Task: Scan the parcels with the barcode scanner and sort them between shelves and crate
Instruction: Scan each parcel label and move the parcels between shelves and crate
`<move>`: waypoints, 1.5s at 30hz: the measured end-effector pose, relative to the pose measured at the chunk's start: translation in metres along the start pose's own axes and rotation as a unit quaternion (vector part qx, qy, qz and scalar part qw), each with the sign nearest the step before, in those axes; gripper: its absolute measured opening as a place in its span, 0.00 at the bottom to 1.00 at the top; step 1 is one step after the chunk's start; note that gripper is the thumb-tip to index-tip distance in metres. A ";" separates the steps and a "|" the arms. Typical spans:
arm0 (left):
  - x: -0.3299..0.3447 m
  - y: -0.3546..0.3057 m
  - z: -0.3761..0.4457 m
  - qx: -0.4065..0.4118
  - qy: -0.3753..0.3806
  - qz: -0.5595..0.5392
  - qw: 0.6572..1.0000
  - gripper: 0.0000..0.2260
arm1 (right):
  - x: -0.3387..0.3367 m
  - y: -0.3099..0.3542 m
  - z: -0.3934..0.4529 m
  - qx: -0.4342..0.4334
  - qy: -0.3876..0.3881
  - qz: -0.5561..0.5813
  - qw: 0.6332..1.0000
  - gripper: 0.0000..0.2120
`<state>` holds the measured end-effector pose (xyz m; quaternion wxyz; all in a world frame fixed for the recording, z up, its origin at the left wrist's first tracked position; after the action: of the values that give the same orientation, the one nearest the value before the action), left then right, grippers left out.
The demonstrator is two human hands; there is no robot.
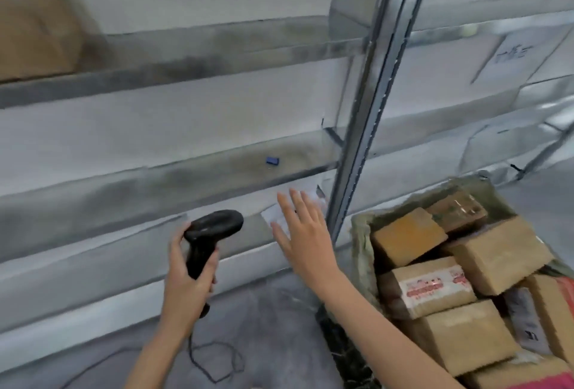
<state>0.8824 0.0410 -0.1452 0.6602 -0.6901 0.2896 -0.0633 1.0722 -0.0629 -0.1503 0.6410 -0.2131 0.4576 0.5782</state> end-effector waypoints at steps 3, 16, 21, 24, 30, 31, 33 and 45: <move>-0.053 -0.003 -0.013 0.013 -0.043 0.001 0.999 0.29 | 0.023 0.057 0.014 -0.044 0.020 0.035 0.998 0.25; -0.313 0.038 -0.082 0.033 -0.239 -0.057 0.969 0.28 | 0.115 0.351 0.060 -0.175 0.097 0.174 0.964 0.29; -0.416 0.084 -0.109 0.027 -0.290 -0.106 0.951 0.28 | 0.148 0.453 0.070 -0.188 0.103 0.219 0.952 0.27; -0.465 0.099 -0.114 0.041 -0.317 -0.125 0.939 0.28 | 0.166 0.500 0.075 -0.186 0.113 0.232 0.948 0.27; -0.547 0.109 -0.107 0.049 -0.353 -0.146 0.923 0.29 | 0.197 0.581 0.099 -0.223 0.139 0.213 0.941 0.28; -0.561 0.111 -0.103 0.050 -0.360 -0.145 0.920 0.29 | 0.203 0.594 0.107 -0.229 0.139 0.210 0.940 0.28; -0.591 0.116 -0.092 0.053 -0.375 -0.145 0.914 0.29 | 0.216 0.621 0.126 -0.238 0.134 0.219 0.937 0.28; -0.767 0.081 0.044 0.104 -0.425 -0.113 0.892 0.29 | 0.262 0.771 0.295 -0.285 0.089 0.272 0.915 0.29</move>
<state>0.2453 0.4534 -0.0005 0.7770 -0.6063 -0.1062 0.1318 0.4276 0.5022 -0.0265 0.3271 -0.3051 0.3687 0.8148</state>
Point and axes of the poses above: each hand's wrist, its own z-axis towards the middle knuckle, its own x-axis out of the palm, y = z × x, the point moved 4 cm from there along z, towards the middle knuckle, and after that the axes turned 13 degrees about -x, right-handed, at the moved point
